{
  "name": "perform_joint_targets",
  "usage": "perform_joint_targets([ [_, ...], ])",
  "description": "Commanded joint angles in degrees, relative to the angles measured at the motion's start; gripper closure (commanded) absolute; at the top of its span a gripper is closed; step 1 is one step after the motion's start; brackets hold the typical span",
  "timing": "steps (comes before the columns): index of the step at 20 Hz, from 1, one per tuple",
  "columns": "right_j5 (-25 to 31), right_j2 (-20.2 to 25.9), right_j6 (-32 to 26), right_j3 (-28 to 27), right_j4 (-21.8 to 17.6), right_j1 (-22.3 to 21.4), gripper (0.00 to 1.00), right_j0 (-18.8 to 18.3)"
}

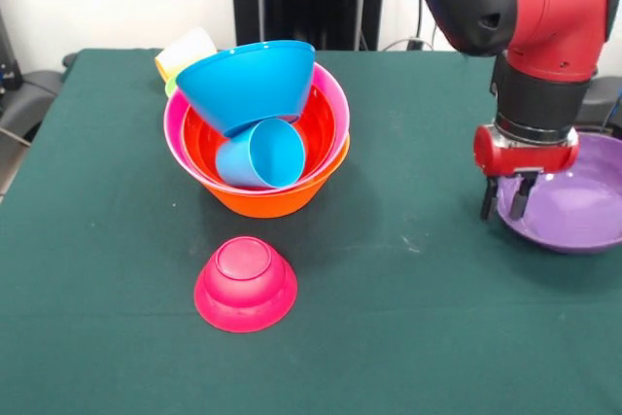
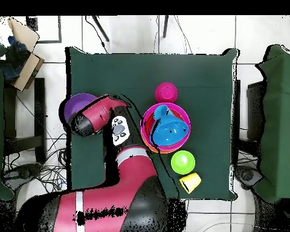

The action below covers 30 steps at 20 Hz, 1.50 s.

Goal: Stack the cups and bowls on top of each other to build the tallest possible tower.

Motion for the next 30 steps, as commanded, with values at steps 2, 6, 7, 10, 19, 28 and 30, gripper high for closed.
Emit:
perform_joint_targets([
  [2, -2.8, -3.6, 1.1, -4.5, -4.4, 3.1, 1.00, 1.5],
  [6, -2.9, -3.9, 0.6, -4.5, -3.4, 2.9, 1.00, 1.5],
  [7, -2.9, -3.9, 0.5, -4.0, -3.1, 2.3, 1.00, 1.5],
  [10, -2.8, -4.2, 0.2, -1.9, -2.2, 0.0, 1.00, 1.3],
  [19, 11.0, 2.5, -10.1, 10.3, 9.4, -22.3, 1.00, -6.2],
  [28, 25.1, 9.1, -20.4, -2.8, 13.2, -22.6, 1.00, -13.0],
  [30, 27.5, 10.5, -21.7, -9.3, 12.0, -19.4, 1.00, -13.5],
])
